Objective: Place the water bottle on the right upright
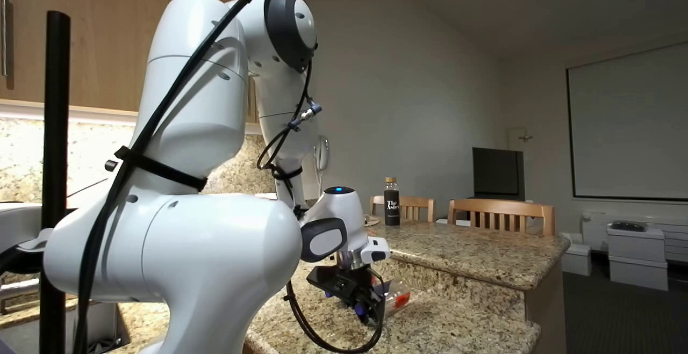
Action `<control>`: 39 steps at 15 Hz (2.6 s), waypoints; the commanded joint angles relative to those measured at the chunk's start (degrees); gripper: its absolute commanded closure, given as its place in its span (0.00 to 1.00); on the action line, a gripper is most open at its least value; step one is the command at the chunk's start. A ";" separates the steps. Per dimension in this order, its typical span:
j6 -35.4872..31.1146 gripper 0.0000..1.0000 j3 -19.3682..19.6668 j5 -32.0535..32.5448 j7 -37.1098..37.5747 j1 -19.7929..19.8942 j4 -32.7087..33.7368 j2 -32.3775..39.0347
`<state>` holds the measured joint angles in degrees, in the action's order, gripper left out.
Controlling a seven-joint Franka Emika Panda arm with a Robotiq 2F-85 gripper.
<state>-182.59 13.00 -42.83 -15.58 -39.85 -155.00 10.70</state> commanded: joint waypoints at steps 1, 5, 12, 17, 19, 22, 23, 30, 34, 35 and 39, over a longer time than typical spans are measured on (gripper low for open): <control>9.19 0.93 7.89 8.70 0.32 -5.21 -0.59 -3.66; 25.14 0.92 15.66 25.88 6.42 -7.78 4.25 -7.45; 49.41 0.93 -9.41 32.51 10.68 17.67 17.36 -12.41; 69.16 0.93 -15.23 32.73 15.27 25.38 31.29 -6.29; 73.17 0.93 -16.06 31.92 15.81 27.24 35.23 -3.51; 76.48 0.93 -16.94 31.30 15.43 29.08 40.01 0.55; 77.09 0.93 -17.16 31.16 15.35 29.55 41.43 1.88; 76.74 0.93 -19.44 28.94 13.82 30.50 48.23 7.76; 78.57 0.65 -20.23 28.50 13.80 30.59 49.30 8.68; 80.07 0.60 -20.45 28.06 13.25 30.79 49.05 8.43; 85.34 0.34 -20.93 26.51 11.98 31.11 45.71 5.88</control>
<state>-100.79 -6.66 -14.43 -1.79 -10.43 -106.46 19.17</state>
